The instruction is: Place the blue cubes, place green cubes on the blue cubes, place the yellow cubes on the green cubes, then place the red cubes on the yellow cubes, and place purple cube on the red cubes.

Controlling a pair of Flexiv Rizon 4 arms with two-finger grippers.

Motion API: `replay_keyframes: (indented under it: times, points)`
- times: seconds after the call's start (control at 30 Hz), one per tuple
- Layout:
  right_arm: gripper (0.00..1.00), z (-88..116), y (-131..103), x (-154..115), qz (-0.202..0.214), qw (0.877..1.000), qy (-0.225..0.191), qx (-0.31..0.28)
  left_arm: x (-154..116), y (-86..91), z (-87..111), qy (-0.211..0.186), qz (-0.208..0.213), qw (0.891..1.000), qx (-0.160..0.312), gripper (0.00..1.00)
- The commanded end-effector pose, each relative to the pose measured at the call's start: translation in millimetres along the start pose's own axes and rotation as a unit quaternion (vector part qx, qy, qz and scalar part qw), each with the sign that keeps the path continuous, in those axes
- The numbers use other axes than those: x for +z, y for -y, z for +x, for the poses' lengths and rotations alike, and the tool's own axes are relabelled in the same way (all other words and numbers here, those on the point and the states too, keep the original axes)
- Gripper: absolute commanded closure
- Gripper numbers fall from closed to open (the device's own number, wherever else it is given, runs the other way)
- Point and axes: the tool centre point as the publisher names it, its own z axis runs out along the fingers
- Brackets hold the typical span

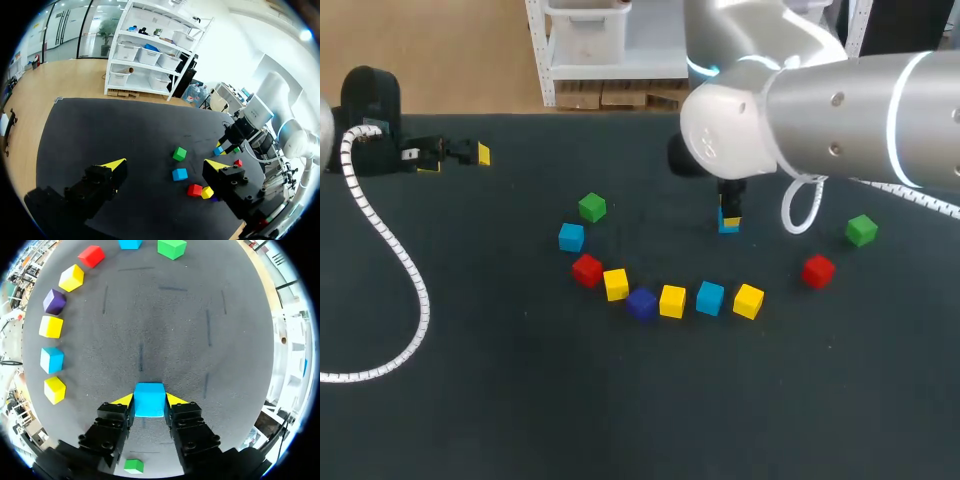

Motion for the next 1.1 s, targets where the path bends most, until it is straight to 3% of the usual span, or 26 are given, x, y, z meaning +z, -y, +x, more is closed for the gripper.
replay_keyframes:
  times: [0.03, 0.07, 0.17, 0.2, 0.33, 0.57, 0.8, 1.1]
  points:
    - [1.0, 1, -1, 2, 0.001, 1.0, 0.002, 0.001, 0, 0.2, -0.1, 0.0, -0.001, 1.0, 0.0, 0.0]
    - [1.0, 1, -1, 2, 0.001, 1.0, 0.003, 0.001, 0, 0.2, -0.1, 0.0, -0.001, 1.0, 0.0, 0.0]
    - [0.46, 2, -1, 1, 0.001, 1.0, 0.005, 0.004, 0, 0.2, -0.1, 0.0, -0.001, 1.0, 0.0, 0.0]
    - [0.0, 2, 0, 1, 0.001, 1.0, 0.007, 0.009, 0, 0.2, -0.1, 0.0, -0.001, 1.0, 0.0, 0.0]
    - [0.0, 5, 1, -6, 0.002, 1.0, 0.018, 0.024, 0, 0.2, -0.1, 0.0, -0.001, 1.0, 0.0, 0.0]
    - [0.0, 13, -3, -40, -0.007, 0.995, 0.043, 0.091, 0, 0.2, -0.1, 0.0, -0.001, 1.0, 0.0, 0.0]
    - [0.0, 17, -37, -75, -0.005, 0.989, 0.079, 0.128, 0, 0.2, -0.1, 0.0, -0.001, 1.0, 0.0, 0.0]
    - [0.0, 16, -84, -88, 0.003, 0.987, 0.108, 0.122, 0, 0.2, -0.1, 0.0, -0.001, 1.0, 0.0, 0.0]
